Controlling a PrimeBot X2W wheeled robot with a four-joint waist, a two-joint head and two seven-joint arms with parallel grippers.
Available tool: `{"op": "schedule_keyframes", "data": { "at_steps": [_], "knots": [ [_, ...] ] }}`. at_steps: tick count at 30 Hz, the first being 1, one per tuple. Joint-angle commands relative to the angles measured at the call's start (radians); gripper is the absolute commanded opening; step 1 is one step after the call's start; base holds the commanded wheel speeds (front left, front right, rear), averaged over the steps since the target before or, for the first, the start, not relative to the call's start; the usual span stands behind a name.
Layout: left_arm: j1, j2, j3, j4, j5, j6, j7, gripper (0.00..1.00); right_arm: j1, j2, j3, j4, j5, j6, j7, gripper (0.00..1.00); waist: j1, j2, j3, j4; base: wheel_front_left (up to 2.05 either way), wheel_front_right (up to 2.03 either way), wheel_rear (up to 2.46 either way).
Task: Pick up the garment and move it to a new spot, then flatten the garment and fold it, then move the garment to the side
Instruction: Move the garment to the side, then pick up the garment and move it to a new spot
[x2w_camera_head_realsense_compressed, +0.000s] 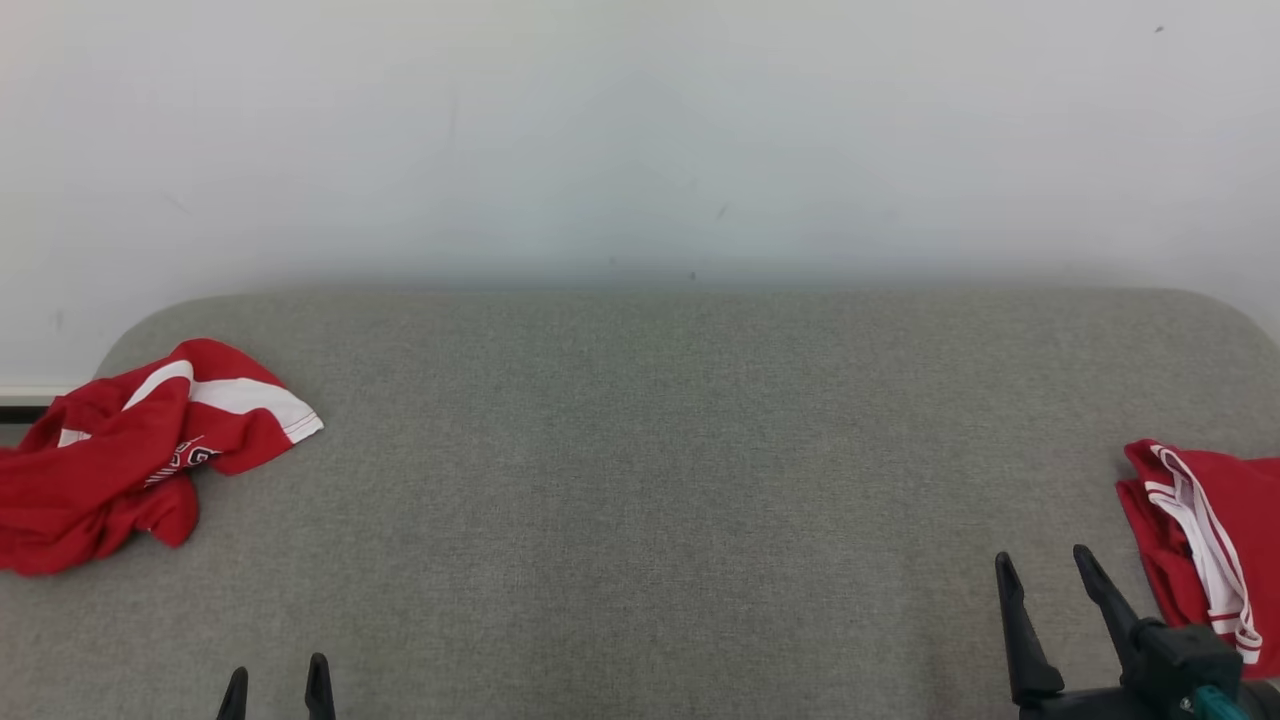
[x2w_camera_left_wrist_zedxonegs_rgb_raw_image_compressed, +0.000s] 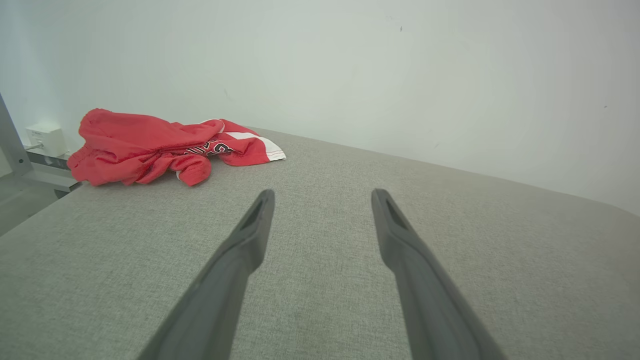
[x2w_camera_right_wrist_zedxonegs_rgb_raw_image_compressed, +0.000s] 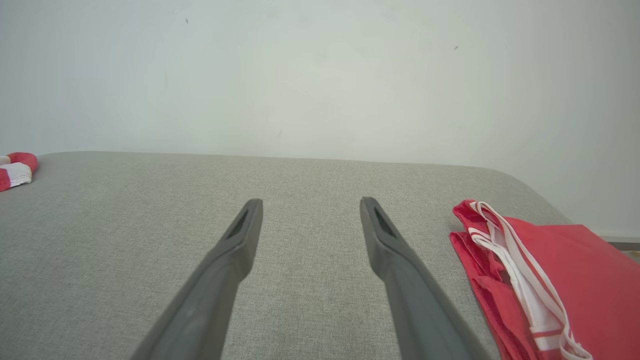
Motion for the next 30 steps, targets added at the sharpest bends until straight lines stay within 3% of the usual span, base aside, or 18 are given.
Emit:
{"op": "schedule_keyframes", "data": {
  "at_steps": [1, 11, 30],
  "knots": [
    [0.010, -0.003, 0.002, 0.003, -0.003, 0.001, -0.003, 1.00, 0.014, 0.007, -0.004, -0.003, -0.008, -0.003, -0.014, 1.00, 0.0003, 0.0001, -0.009, -0.007, 0.00, 0.00, 0.00],
    [-0.013, -0.002, -0.012, 0.021, -0.001, 0.001, -0.003, 1.00, 0.066, 0.042, 0.008, 0.021, -0.024, -0.003, -0.045, 1.00, 0.0003, 0.0001, -0.009, -0.033, 0.00, 0.00, 0.00],
    [-0.014, -0.003, -0.015, 0.016, -0.004, 0.001, -0.003, 1.00, 0.051, 0.046, 0.005, 0.026, 0.006, -0.003, -0.060, 1.00, 0.0003, 0.0001, -0.002, -0.032, 0.00, 0.00, 0.00]
  ]
}}
